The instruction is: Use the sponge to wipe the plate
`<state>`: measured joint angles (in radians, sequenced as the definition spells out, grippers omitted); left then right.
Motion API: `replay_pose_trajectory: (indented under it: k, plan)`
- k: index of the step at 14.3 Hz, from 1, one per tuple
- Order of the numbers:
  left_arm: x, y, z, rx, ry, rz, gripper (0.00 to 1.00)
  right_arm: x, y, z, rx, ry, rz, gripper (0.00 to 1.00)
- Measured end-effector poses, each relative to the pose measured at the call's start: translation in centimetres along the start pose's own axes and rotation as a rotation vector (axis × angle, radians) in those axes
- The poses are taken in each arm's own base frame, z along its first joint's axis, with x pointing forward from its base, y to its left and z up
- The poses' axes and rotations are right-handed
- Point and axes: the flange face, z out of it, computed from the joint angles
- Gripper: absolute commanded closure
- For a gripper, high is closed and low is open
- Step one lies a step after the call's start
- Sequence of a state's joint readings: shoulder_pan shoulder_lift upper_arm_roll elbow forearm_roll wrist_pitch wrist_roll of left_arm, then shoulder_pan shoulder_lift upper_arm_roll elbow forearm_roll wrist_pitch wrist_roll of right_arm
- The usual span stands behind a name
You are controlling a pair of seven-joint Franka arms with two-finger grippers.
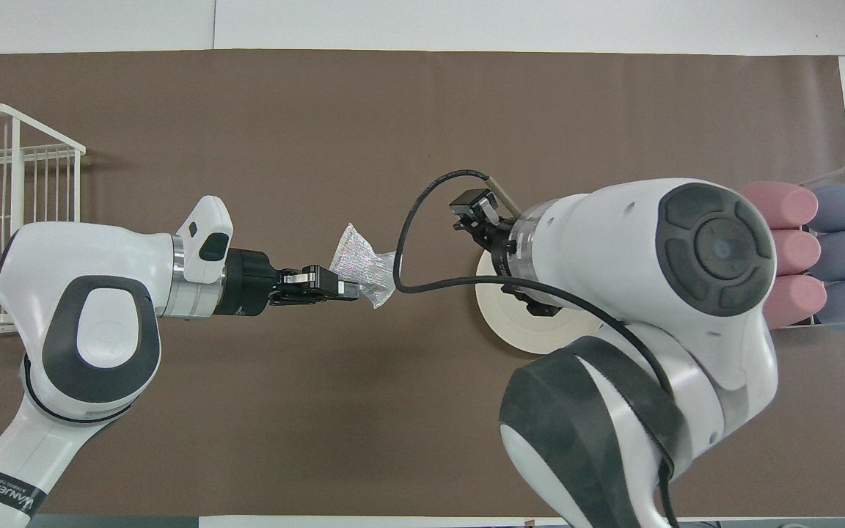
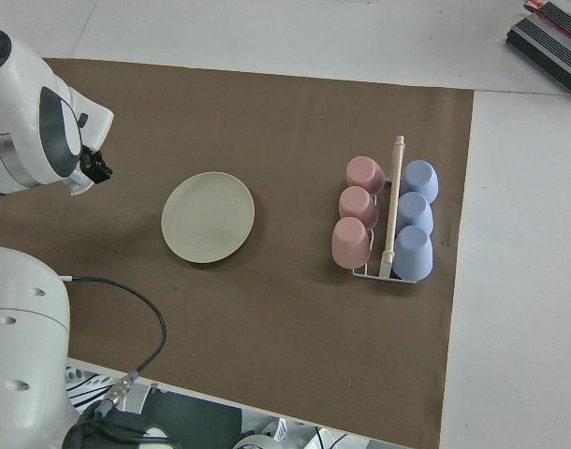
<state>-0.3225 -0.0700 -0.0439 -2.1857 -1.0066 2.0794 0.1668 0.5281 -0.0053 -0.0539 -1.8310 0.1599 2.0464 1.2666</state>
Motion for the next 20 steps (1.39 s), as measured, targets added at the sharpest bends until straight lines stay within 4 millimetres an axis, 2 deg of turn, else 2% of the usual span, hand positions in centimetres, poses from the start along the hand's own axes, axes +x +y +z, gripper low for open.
replay_pose_trajectory:
  k: [5,9,12,16,20]
  plan:
    - [0.2,1.4,-1.8,0.365,0.025,-0.037,1.0,10.0,5.8,-1.6,-0.118,-0.049,-0.397,0.0]
    - [-1.1,3.8,-1.2,0.692,0.063,-0.074,1.0,15.0,8.8,-3.3,-0.114,-0.053,-0.587,0.0]
    - [-2.0,4.6,-1.3,0.899,0.095,-0.086,1.0,17.1,10.5,-4.3,-0.116,-0.062,-0.67,0.0]
    - [-2.4,3.4,-2.7,1.172,0.152,-0.091,1.0,17.5,11.4,-4.7,-0.126,-0.083,-0.713,0.0]
    - [-2.8,3.2,-4.3,1.413,0.287,-0.102,1.0,19.7,13.5,-5.1,-0.139,-0.113,-0.804,0.0]
